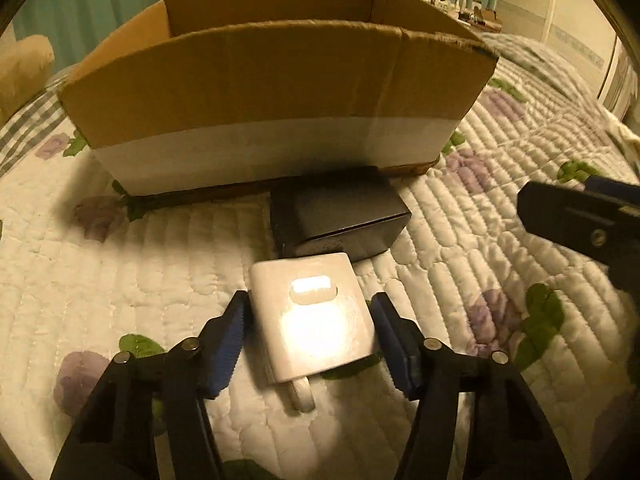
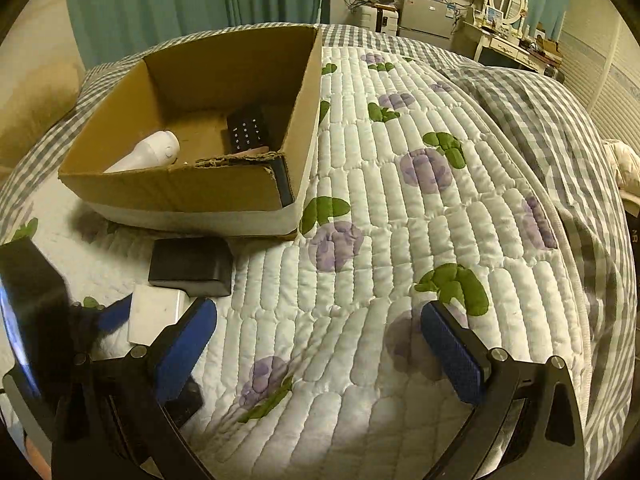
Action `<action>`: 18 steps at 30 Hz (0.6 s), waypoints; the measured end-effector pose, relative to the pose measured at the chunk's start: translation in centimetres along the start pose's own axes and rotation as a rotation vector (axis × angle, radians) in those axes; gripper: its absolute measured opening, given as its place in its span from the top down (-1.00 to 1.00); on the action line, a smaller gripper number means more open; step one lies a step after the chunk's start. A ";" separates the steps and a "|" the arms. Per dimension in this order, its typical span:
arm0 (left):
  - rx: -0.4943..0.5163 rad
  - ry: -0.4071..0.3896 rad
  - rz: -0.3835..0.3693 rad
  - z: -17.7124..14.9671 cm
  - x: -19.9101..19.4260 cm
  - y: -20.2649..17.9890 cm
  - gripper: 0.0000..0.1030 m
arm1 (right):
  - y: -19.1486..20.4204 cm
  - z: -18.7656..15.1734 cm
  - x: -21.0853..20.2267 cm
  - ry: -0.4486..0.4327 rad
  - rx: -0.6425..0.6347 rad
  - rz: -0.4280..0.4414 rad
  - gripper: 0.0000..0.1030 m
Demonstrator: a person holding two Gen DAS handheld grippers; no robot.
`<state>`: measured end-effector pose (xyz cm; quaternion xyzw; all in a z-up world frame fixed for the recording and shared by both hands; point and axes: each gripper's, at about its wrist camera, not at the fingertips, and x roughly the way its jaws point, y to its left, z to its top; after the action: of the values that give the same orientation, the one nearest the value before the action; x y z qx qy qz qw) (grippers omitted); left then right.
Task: Organize rigid objects
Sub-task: 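Grasp the white adapter with left tool while right tool grasps the black power bank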
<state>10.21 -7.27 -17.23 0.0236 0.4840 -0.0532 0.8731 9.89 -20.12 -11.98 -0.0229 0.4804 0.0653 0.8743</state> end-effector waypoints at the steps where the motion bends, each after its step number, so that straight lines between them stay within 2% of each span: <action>1: -0.007 -0.002 -0.005 0.0 -0.4 0.2 -0.13 | 0.0 0.0 0.0 -0.001 0.001 0.001 -0.99; 9: -0.072 -0.080 -0.009 0.9 -5.6 3.8 0.04 | 0.2 0.4 -0.8 -0.015 0.000 0.028 -0.99; 10: -0.077 -0.090 -0.004 1.1 -6.0 4.3 0.19 | 0.5 0.6 -1.0 -0.019 -0.004 0.042 -0.99; 11: -0.082 -0.097 0.002 1.2 -6.4 4.6 0.43 | 1.0 1.0 -1.3 -0.021 -0.015 0.065 -0.99; 14: -0.100 -0.095 -0.001 2.2 -6.7 7.1 0.46 | 2.8 1.8 -1.4 -0.014 -0.057 0.108 -0.99; 18: -0.118 -0.078 -0.001 2.4 -6.1 8.0 0.46 | 5.3 2.8 0.0 0.026 -0.106 0.146 -0.99</action>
<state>9.96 0.90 -10.91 -0.0303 0.4519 -0.0259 0.8912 11.56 -14.52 -10.37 -0.0349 0.4881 0.1538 0.8584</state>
